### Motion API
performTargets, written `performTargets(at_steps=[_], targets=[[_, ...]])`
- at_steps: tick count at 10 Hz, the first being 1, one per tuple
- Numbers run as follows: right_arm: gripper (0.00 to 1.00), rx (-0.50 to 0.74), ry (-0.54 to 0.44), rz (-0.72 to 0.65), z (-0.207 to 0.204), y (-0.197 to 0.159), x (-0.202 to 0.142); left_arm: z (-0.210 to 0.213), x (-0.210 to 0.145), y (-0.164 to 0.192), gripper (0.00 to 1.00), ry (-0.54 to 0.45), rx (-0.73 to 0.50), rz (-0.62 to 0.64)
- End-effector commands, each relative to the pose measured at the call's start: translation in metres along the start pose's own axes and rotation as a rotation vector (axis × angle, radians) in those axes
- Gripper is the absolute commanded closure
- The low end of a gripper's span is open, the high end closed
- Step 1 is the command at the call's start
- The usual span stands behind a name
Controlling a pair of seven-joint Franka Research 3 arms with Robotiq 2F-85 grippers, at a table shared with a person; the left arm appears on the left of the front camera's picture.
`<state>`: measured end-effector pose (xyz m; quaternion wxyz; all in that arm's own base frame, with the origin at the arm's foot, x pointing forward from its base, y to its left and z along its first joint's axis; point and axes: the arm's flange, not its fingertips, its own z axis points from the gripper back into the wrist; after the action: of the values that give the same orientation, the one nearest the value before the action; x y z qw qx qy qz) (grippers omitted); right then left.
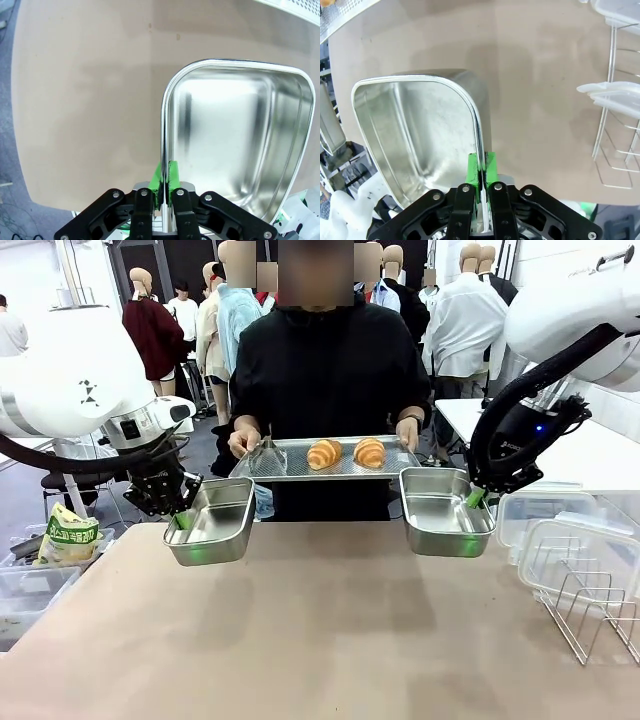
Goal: Place the bread in airtight containers.
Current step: Lift both Airtight Container, then once an object is inside an Airtight Container , place the container in the center of the table.
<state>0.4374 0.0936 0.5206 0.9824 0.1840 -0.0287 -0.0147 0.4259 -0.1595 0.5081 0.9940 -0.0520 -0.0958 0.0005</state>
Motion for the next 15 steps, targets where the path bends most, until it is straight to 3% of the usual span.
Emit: performTargets(at_steps=[1,15], targets=[[1.00,0.004,-0.008,0.001,0.0004,-0.0002,-0.0026,0.0015,0.0001,0.0009,1.00,-0.004,0.003,0.000],[1.00,0.004,-0.008,0.001,0.0004,-0.0002,-0.0026,0.0015,0.0001,0.0009,1.00,-0.004,0.003,0.000]])
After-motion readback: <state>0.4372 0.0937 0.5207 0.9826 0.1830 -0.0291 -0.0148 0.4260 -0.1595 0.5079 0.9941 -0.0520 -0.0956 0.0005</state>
